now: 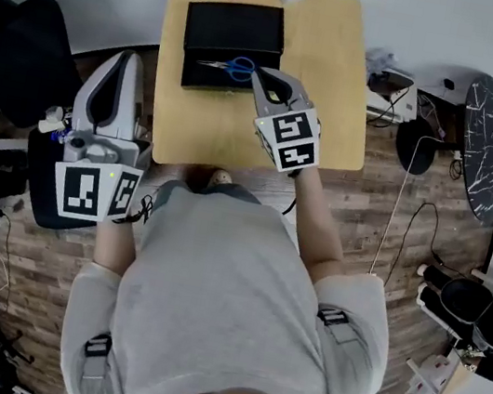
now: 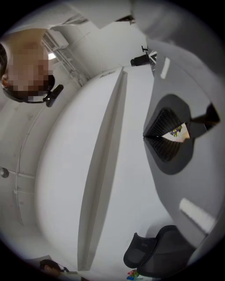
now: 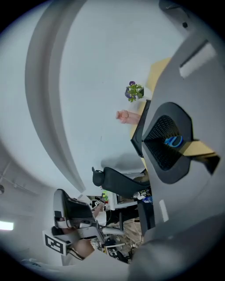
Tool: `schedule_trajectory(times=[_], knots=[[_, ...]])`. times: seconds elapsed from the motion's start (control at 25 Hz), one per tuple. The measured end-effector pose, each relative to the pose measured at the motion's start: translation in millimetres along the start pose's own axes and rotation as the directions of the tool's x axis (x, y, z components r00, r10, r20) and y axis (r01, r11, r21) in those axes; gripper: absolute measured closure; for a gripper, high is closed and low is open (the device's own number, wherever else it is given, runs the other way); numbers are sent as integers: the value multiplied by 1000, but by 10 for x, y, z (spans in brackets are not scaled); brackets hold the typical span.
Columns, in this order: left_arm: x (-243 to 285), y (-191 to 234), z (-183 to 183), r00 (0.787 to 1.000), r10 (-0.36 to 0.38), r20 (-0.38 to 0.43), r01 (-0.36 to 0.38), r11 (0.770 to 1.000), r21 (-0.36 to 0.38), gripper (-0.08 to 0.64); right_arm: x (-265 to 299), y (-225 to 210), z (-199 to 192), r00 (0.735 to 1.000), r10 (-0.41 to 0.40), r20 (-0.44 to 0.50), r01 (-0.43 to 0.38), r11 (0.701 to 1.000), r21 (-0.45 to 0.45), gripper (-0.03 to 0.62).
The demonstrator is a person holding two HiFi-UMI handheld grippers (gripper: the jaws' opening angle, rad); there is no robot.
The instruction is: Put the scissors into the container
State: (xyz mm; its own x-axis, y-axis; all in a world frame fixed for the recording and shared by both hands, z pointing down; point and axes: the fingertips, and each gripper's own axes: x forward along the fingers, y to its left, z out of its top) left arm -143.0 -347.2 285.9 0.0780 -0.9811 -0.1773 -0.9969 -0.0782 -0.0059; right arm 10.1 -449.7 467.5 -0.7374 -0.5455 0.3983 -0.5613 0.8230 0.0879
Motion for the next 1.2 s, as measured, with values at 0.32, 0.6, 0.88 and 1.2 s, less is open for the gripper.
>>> schedule_trajectory(times=[0.32,0.6,0.88,1.2], knots=[[77,-233,103,996,-81,30,81,997,-4,503,-543,-167,439,973,-162,162,153,986,69,589],[69,-307,132,993,-112,44,113,994,-13,503,-910,-171,771,934,-244,263,233,970,73,589],[30,-338,154,991,-125,54,126,992,-20,503,-1199,-151,1051,892,-282,352,258,960,112,589],[-11,-349,181,989,-130,65,132,991,-23,503,-1434,-131,1214,853,-320,412,285,947,145,589]])
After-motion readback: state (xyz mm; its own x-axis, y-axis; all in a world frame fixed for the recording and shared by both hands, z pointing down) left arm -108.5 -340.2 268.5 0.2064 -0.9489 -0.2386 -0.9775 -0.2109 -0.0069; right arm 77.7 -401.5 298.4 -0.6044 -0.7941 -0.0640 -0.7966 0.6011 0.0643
